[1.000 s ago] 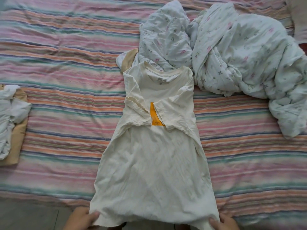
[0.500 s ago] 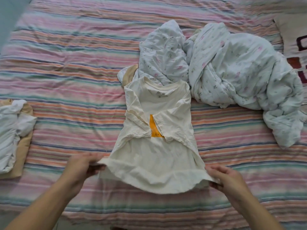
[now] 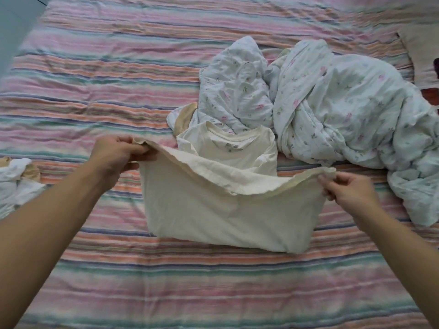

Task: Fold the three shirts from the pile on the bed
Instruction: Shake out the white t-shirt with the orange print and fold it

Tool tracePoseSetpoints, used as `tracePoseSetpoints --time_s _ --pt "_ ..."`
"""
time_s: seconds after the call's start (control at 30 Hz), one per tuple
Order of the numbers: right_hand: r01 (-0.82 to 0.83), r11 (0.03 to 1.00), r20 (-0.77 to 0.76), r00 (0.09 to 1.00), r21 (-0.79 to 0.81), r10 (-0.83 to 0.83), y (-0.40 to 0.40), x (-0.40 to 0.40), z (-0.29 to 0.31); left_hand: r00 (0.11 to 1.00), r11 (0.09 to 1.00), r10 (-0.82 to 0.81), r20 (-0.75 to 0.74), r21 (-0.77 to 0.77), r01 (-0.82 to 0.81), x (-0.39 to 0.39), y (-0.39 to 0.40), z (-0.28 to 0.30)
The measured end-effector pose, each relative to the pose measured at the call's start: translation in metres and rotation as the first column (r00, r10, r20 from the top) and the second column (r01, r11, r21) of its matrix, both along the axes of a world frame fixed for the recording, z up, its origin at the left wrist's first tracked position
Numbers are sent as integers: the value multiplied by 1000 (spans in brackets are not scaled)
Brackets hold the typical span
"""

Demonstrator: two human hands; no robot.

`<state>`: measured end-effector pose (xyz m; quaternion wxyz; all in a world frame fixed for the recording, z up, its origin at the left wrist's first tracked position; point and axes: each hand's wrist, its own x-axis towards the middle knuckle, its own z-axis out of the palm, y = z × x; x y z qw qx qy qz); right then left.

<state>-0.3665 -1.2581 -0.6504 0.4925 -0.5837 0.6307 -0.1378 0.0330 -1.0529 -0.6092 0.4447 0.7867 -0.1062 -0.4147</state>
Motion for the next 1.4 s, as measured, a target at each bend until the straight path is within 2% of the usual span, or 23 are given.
tracePoseSetpoints --time_s 0.23,0.37,0.43,0.5,0.57,0.63,0.67,0.73,0.8,0.9,0.97,1.03,1.13,1.2,1.3,1.4 --pt "209 978 92 974 1 -208 -54 40 -8 981 979 184 -62 -77 -188 18 -43 -13" --pt "279 947 214 927 163 -309 -59 66 -11 925 920 324 -198 -161 -357 14 -54 -30" --pt "303 921 226 906 245 -359 -49 72 -15 882 880 383 -273 -184 -439 10 -51 -43" --pt "366 904 185 895 221 -407 -30 66 -25 876 878 424 -228 -135 -460 3 -38 -60" --pt "433 885 2 898 171 -440 -2 49 -46 903 903 424 -76 -37 -427 -13 -17 -78" --pt "507 830 -157 862 232 -482 36 29 -67 906 903 424 -3 78 -423 -34 11 -99" --pt "533 788 -178 846 309 -503 56 21 -77 889 884 455 -39 141 -446 -45 25 -110" --pt "548 672 -180 823 499 -538 88 9 -94 806 831 547 -225 257 -493 -64 50 -133" --pt "553 566 -139 779 612 -611 106 2 -106 724 816 577 -377 305 -491 -75 63 -149" --pt "547 494 -41 698 676 -715 112 3 -116 728 816 576 -373 327 -478 -92 64 -163" --pt "525 516 -14 710 677 -704 111 6 -119 780 832 539 -317 342 -436 -101 58 -167" --pt "499 564 -36 769 658 -638 111 9 -121 796 844 519 -312 337 -418 -106 52 -170" --pt "490 609 -34 796 624 -604 109 10 -123 732 824 566 -379 286 -489 -110 52 -171" --pt "505 605 -18 777 615 -630 111 4 -120 695 804 594 -404 266 -532 -113 61 -170" --pt "513 560 2 736 650 -677 128 -15 -109 705 794 607 -366 287 -536 -122 89 -158" --pt "494 531 -5 736 689 -677 160 -43 -103 697 784 619 -362 345 -516 -141 133 -147"
